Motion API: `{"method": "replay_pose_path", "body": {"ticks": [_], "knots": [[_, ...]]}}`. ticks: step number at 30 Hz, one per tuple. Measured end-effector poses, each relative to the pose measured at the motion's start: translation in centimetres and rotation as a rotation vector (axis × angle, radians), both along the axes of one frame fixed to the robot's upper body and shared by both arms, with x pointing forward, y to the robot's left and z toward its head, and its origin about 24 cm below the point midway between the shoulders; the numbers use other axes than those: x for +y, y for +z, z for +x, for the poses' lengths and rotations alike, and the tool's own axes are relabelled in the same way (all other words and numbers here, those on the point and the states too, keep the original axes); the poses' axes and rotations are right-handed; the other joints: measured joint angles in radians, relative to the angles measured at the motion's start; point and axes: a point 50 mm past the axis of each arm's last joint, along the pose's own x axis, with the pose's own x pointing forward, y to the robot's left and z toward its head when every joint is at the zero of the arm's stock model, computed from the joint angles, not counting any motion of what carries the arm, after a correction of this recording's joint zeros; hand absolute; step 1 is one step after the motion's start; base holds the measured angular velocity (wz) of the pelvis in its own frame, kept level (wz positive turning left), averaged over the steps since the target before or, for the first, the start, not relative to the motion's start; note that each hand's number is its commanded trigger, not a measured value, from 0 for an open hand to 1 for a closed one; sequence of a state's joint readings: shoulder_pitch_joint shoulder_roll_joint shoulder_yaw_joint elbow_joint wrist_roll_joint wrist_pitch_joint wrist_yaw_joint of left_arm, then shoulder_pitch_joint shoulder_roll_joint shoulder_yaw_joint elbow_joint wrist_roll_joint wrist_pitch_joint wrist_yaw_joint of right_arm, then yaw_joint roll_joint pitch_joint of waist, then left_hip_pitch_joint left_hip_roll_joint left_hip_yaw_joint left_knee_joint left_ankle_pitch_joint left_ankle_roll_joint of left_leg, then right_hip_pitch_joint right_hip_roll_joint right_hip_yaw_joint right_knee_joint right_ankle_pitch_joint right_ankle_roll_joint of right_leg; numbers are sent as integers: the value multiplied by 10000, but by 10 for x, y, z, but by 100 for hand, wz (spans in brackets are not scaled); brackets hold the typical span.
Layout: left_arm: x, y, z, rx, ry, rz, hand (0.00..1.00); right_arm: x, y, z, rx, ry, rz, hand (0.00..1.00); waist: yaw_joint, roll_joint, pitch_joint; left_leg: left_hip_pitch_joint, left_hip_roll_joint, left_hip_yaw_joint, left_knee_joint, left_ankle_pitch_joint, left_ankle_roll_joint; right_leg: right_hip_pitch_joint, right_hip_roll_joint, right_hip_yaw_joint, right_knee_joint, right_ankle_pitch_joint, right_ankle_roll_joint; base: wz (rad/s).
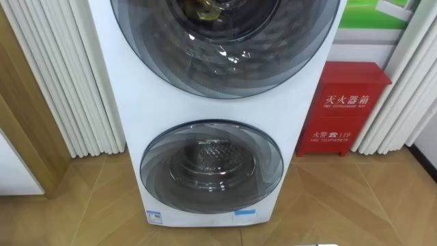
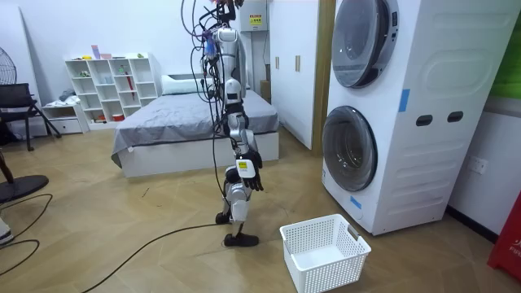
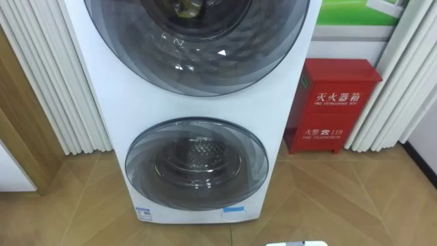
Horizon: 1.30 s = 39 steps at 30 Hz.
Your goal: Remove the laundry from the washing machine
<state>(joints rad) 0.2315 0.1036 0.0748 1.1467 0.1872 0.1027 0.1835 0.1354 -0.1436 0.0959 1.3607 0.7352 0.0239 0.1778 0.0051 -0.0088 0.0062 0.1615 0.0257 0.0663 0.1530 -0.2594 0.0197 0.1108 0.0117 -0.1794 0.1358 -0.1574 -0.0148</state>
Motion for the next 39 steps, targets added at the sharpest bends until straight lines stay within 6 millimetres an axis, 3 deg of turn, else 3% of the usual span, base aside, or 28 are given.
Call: {"method": "replay_pose_path", "body": {"ticks": [14,20,22,24,25,26,27,28,30,32,33,36,39], "knots": [[2,1,4,-111,-61,151,0,0,0,1,-18,62,-2,0,7,-36,17,-12,1,-17,-28,-6,5,-16,3,-4,1,0,0,0],[1,1,5,-488,437,-114,0,-3,1,14,-280,590,-279,0,21,-45,6,-23,-2,-15,25,-5,6,-42,-10,3,47,1,-1,0],[2,1,6,-629,594,-142,0,-5,3,29,-781,1059,-481,0,23,-55,16,-62,-13,-19,89,-5,7,-56,-32,3,60,0,0,0],[4,2,10,-834,556,-96,0,-7,11,65,-2055,1536,-873,0,17,-104,15,-95,-31,-91,152,-3,9,-53,-65,-42,90,0,2,4],[6,2,11,-904,532,-65,0,-8,14,77,-2419,1670,-1014,0,19,-106,38,-101,-33,-131,172,-3,10,-55,-72,-74,122,-1,3,9],[9,4,17,-1135,454,25,0,-8,22,102,-3167,1810,-1279,0,28,-133,79,-116,-38,-151,188,-3,10,-57,-80,-101,133,-2,3,12],[13,5,22,-1376,383,118,0,-9,33,130,-4058,2004,-1597,0,12,-174,115,-130,-47,-181,189,1,13,-57,-83,-120,128,-2,4,11],[15,6,23,-1464,352,161,0,-9,40,143,-4548,2129,-1749,0,27,-206,129,-146,-48,-186,197,2,13,-67,-81,-128,125,-4,4,7],[20,9,28,-1741,244,319,0,-15,72,188,-6493,2373,-2351,0,121,-223,102,-169,-54,-207,219,4,12,-59,-85,-122,119,-8,6,4],[21,10,29,-1845,219,354,0,-20,101,219,-7932,2446,-2868,0,166,-233,98,-179,-56,-210,241,8,14,-45,-85,-173,88,-7,5,2],[22,10,31,-1921,182,374,0,-22,116,235,-8577,2415,-3200,0,169,-297,59,-215,-56,-223,294,9,14,-43,-90,-197,90,-6,2,8],[23,12,33,-2053,93,423,0,-28,146,259,-9586,2390,-3922,0,339,-415,-21,-226,-29,-241,285,11,10,-60,-80,-220,158,-4,0,8],[27,12,27,-1809,110,541,0,-30,170,276,-10331,2464,-4591,0,518,-453,-41,-131,-18,-302,220,13,9,28,-71,-251,139,-7,5,1]]}}
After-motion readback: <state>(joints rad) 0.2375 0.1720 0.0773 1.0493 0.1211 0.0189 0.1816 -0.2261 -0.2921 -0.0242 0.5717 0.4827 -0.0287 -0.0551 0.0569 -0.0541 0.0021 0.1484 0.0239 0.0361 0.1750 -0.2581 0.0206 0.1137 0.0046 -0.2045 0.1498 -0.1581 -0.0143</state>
